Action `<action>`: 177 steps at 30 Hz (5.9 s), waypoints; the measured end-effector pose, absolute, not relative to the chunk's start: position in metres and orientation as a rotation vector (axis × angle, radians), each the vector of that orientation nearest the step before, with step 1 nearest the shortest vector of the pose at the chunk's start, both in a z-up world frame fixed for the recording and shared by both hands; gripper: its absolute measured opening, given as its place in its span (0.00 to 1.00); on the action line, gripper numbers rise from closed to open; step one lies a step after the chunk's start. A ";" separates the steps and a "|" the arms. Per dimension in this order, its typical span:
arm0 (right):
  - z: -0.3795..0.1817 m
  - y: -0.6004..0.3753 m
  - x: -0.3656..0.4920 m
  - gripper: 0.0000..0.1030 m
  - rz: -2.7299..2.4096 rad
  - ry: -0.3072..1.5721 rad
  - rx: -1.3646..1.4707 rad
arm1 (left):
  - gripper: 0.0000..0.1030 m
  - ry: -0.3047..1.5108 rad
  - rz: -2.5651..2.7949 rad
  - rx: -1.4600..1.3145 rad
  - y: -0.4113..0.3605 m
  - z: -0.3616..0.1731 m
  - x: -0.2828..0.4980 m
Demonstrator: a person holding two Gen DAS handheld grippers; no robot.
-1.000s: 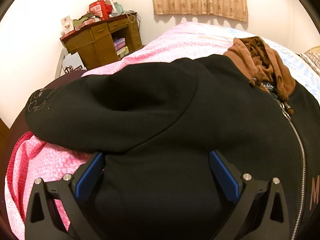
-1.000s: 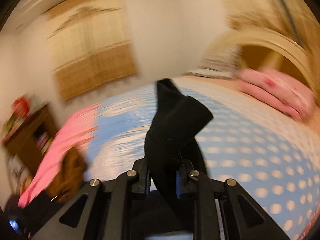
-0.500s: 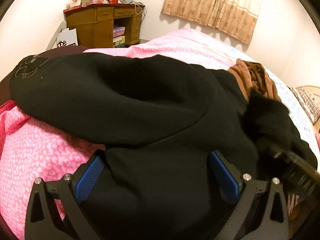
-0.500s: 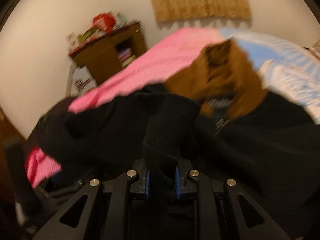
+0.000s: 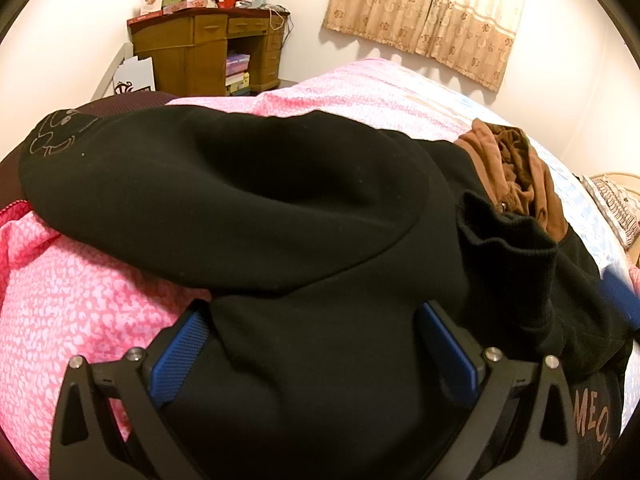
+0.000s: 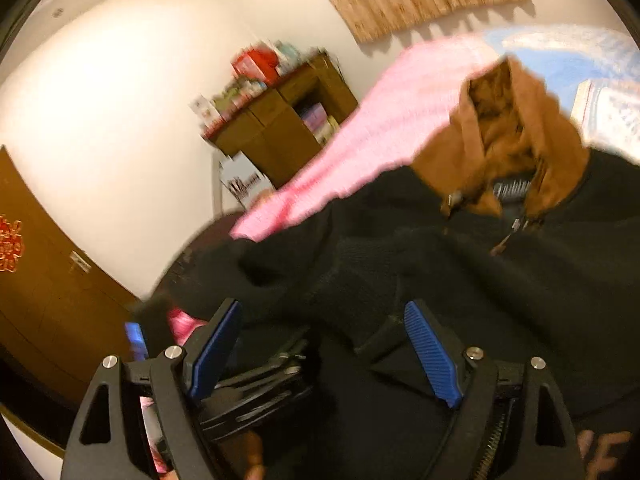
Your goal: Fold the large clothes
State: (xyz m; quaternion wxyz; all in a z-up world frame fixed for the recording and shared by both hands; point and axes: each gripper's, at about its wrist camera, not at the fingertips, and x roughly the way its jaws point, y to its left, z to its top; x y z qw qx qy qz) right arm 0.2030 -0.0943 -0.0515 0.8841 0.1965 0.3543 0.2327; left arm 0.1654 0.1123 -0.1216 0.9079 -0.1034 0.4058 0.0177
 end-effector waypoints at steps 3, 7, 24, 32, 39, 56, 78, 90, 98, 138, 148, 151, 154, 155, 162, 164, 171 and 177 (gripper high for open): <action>-0.027 -0.108 0.193 0.81 0.330 0.656 0.288 | 1.00 0.837 0.037 -0.214 0.113 -0.121 0.165; -0.040 -0.097 0.212 0.21 0.254 0.720 0.175 | 1.00 0.833 0.034 -0.220 0.112 -0.121 0.166; -0.098 -0.056 0.256 0.20 0.497 0.874 0.319 | 1.00 0.810 0.046 -0.279 0.124 -0.122 0.161; -0.030 -0.141 0.190 0.66 0.316 0.618 0.181 | 1.00 0.812 0.047 -0.276 0.125 -0.122 0.161; -0.059 -0.251 0.171 0.66 -0.145 0.618 0.190 | 1.00 0.818 0.057 -0.263 0.123 -0.124 0.162; -0.124 -0.282 0.184 0.80 -0.295 0.816 0.200 | 1.00 0.806 0.071 -0.193 0.109 -0.108 0.154; -0.132 -0.298 0.172 0.94 -0.298 0.832 0.340 | 1.00 0.627 0.399 -0.248 0.215 -0.041 0.144; -0.132 -0.299 0.172 0.94 -0.300 0.833 0.338 | 0.70 0.802 0.592 -0.670 0.417 -0.088 0.202; -0.132 -0.299 0.172 0.94 -0.300 0.833 0.338 | 0.20 0.791 0.537 -0.749 0.403 -0.116 0.213; -0.128 -0.313 0.169 0.95 -0.236 0.800 0.450 | 1.00 0.603 -0.370 0.220 -0.006 -0.051 0.042; -0.074 -0.229 0.133 0.95 0.138 0.723 0.514 | 1.00 0.683 -0.004 -0.037 0.111 -0.058 0.082; -0.087 -0.192 0.156 0.94 0.177 0.779 0.456 | 1.00 0.658 0.039 -0.098 0.126 -0.053 0.086; -0.101 -0.170 0.182 0.30 0.204 0.876 0.452 | 1.00 0.642 0.071 -0.081 0.129 -0.042 0.090; -0.101 -0.167 0.186 0.28 0.198 0.888 0.447 | 1.00 0.639 0.079 -0.084 0.130 -0.040 0.093; -0.031 -0.158 0.143 0.20 0.287 0.680 0.264 | 1.00 0.626 0.134 -0.160 0.151 -0.023 0.117; -0.023 -0.166 0.128 0.20 0.302 0.677 0.253 | 1.00 0.628 0.145 -0.170 0.148 -0.022 0.123; -0.110 -0.180 0.127 0.21 0.251 0.936 0.175 | 1.00 0.682 0.149 -0.127 0.120 -0.030 0.146; -0.117 -0.196 0.131 0.59 0.197 0.893 0.245 | 1.00 0.814 0.333 -0.022 0.104 -0.084 0.179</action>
